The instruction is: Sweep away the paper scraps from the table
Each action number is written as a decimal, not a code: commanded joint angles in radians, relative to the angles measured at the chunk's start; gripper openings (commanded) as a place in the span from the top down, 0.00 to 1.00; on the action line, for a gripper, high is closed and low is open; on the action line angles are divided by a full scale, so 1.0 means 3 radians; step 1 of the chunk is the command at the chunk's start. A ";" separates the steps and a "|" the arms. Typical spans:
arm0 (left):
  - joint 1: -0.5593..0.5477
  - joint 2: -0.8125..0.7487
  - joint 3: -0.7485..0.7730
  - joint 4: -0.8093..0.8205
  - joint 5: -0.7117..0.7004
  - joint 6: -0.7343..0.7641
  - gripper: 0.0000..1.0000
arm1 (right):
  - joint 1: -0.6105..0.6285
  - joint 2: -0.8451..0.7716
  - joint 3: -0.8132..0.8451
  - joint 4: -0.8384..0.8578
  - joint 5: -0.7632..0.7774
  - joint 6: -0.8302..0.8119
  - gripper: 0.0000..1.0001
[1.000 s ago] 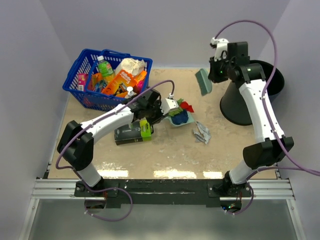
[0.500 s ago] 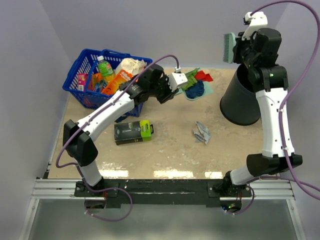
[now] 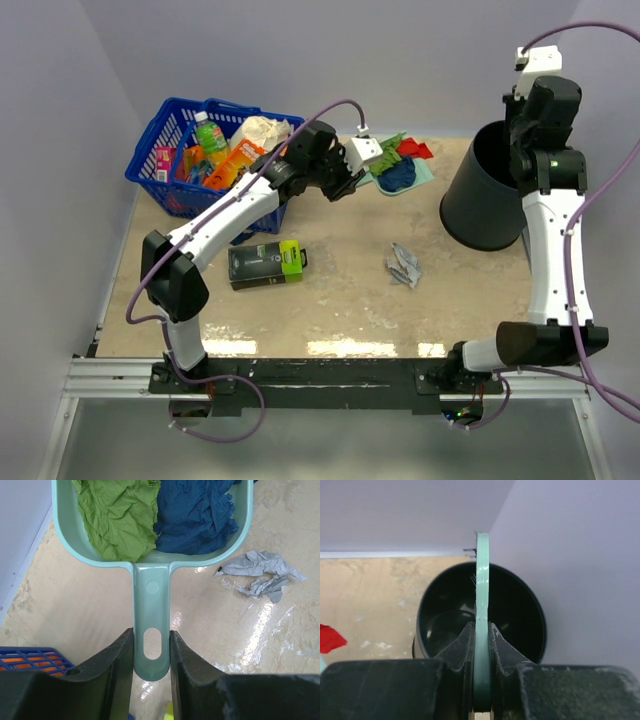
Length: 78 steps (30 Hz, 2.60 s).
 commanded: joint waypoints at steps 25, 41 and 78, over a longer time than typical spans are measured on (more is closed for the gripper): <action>-0.0013 -0.0243 -0.0218 0.0111 0.0055 -0.0113 1.00 | -0.0259 0.0463 -0.0178 -0.0766 -0.1063 0.1206 1.00; -0.0013 -0.0115 0.0007 0.0106 0.0030 -0.0103 1.00 | -0.0244 0.0412 -0.0311 -0.0705 -0.2055 0.1426 1.00; -0.0140 0.0836 0.1556 0.0377 -0.0364 0.0152 1.00 | -0.0193 0.0253 0.1003 -0.0403 -0.0210 0.0664 1.00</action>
